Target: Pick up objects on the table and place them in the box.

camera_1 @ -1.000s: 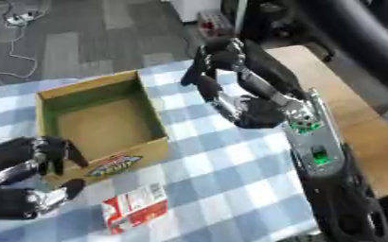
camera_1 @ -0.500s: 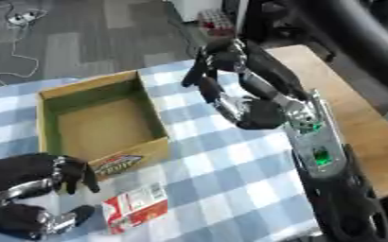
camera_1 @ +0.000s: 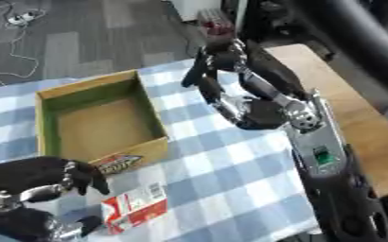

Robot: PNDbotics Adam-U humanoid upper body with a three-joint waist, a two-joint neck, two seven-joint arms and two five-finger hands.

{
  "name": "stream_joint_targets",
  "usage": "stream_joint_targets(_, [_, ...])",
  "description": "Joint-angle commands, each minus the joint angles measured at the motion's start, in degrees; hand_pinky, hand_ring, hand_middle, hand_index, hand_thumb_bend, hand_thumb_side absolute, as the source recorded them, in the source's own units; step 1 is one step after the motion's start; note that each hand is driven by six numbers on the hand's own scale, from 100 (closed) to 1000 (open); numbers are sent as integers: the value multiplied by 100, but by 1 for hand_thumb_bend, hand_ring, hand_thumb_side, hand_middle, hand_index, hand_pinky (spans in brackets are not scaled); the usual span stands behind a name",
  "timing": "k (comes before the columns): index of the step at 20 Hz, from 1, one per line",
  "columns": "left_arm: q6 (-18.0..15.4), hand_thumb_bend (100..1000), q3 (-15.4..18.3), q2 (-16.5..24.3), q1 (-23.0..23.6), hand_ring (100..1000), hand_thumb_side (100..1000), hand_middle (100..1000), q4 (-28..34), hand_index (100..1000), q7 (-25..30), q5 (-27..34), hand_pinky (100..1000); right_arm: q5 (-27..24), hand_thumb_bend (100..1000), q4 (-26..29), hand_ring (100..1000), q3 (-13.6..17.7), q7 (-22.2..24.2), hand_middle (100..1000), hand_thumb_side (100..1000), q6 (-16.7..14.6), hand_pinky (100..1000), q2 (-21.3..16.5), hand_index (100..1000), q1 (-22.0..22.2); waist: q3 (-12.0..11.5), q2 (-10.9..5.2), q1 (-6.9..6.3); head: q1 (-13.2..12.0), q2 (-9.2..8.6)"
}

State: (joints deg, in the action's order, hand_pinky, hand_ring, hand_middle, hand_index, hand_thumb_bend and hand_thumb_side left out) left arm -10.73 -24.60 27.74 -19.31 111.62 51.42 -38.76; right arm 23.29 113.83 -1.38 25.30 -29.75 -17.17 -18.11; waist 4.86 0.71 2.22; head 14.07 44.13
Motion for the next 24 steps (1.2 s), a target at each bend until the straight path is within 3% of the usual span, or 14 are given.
stream_joint_targets(1, [-127,251,5,135,-132,671,1000,793,67,854,54,-62,574,-22,100,77,344,13,11,479,1000,8,381,-22,642,-75,13,-47,-19,-21,-1])
stream_joint_targets(6, [-226,329,-68,160,-170,725,1000,838,-3,893,54,-226,617,-31,100,77,345,9,15,479,1000,1,381,-23,641,-82,22,-49,-20,-12,-5])
stream_joint_targets(24, [-514,313,-352,120,-442,750,1000,847,-332,888,54,-479,646,-66,100,77,346,-10,59,478,1000,-11,382,8,637,-143,90,-56,-42,-18,-3])
